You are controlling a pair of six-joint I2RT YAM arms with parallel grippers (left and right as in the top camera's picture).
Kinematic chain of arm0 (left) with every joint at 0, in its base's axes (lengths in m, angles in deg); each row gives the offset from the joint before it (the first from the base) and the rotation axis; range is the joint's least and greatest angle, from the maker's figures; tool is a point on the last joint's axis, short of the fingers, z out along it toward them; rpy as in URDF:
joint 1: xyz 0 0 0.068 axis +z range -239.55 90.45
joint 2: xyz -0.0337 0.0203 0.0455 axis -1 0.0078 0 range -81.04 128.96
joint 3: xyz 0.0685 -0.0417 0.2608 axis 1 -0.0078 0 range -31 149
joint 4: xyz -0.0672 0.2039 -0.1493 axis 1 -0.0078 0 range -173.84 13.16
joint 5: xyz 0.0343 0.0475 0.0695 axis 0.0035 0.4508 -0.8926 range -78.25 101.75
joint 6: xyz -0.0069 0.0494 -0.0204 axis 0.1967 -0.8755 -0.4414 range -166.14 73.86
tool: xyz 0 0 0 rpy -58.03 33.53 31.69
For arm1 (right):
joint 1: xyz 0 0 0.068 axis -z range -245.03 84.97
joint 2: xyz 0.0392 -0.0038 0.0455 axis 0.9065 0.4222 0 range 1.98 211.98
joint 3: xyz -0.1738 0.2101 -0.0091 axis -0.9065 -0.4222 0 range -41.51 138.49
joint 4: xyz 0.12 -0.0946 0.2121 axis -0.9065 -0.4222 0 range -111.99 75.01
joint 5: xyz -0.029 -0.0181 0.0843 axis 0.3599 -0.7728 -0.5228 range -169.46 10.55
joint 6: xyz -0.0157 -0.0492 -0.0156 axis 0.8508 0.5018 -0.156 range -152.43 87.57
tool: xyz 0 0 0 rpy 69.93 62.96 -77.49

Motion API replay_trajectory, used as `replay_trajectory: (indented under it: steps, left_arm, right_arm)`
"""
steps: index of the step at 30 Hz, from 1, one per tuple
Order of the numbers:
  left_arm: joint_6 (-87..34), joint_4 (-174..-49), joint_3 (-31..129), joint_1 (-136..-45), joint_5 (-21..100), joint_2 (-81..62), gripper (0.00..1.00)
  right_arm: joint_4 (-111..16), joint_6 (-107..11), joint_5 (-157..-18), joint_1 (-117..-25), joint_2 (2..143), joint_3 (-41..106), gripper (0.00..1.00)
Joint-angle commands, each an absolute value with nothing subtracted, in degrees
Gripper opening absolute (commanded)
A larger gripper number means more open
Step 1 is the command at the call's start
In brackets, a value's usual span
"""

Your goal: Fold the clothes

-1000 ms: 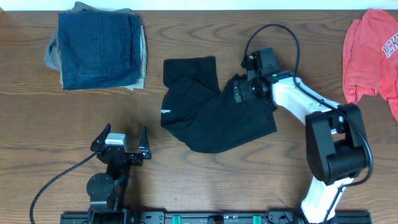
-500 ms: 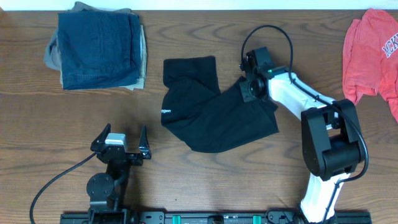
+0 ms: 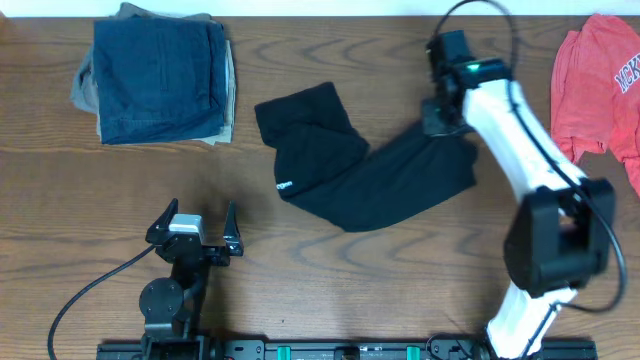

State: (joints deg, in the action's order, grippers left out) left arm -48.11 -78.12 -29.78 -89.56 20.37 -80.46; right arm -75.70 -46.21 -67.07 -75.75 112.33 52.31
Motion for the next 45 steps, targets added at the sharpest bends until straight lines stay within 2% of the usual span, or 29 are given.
replay_trajectory:
  steps: [1,9,11,12,13,14,21,27,29,34,37,45]
  left_arm:
    - [-48.90,-80.02,-30.77,-89.23,21.20,-80.81,0.98]
    - [-48.90,-80.02,-30.77,-89.23,21.20,-80.81,0.98]
    - [-48.90,-80.02,-30.77,-89.23,21.20,-80.81,0.98]
    - [-48.90,-80.02,-30.77,-89.23,21.20,-80.81,0.98]
    - [-48.90,-80.02,-30.77,-89.23,21.20,-80.81,0.98]
    - [-48.90,-80.02,-30.77,-89.23,21.20,-80.81,0.98]
    - [-48.90,-80.02,-30.77,-89.23,21.20,-80.81,0.98]
    - [-48.90,-80.02,-30.77,-89.23,21.20,-80.81,0.98]
    - [-48.90,-80.02,-30.77,-89.23,21.20,-80.81,0.98]
    - [-48.90,-80.02,-30.77,-89.23,21.20,-80.81,0.98]
    - [-48.90,-80.02,-30.77,-89.23,21.20,-80.81,0.98]
    - [-48.90,-80.02,-30.77,-89.23,21.20,-80.81,0.98]
  right_arm:
    - [-78.32,-50.89,-61.39,-71.42,105.99,54.21,0.01]
    - [-85.09,-55.37,-61.48,-59.01,101.29,54.19,0.01]
    - [-85.62,-55.37,-61.89,-56.78,101.31,54.15,0.06]
    - [-85.73,-55.37,-63.29,-55.73,101.36,54.04,0.27]
    - [-85.75,-55.35,-64.67,-55.18,101.36,54.02,0.74]
    - [-85.73,-55.32,-66.72,-54.50,101.36,54.00,0.99]
    - [-84.98,-55.32,-77.02,-54.09,101.38,53.95,0.99]
    - [-82.62,-52.96,-86.98,-57.56,101.64,53.30,0.99]
    - [-80.57,-52.96,-88.23,-60.25,101.64,52.01,0.99]
    - [-71.46,-52.96,-89.50,-69.52,101.75,47.18,0.86]
    - [-62.45,-52.99,-90.26,-76.10,101.92,43.53,0.82]
    - [-43.89,-53.01,-89.02,-92.86,109.44,41.08,0.82]
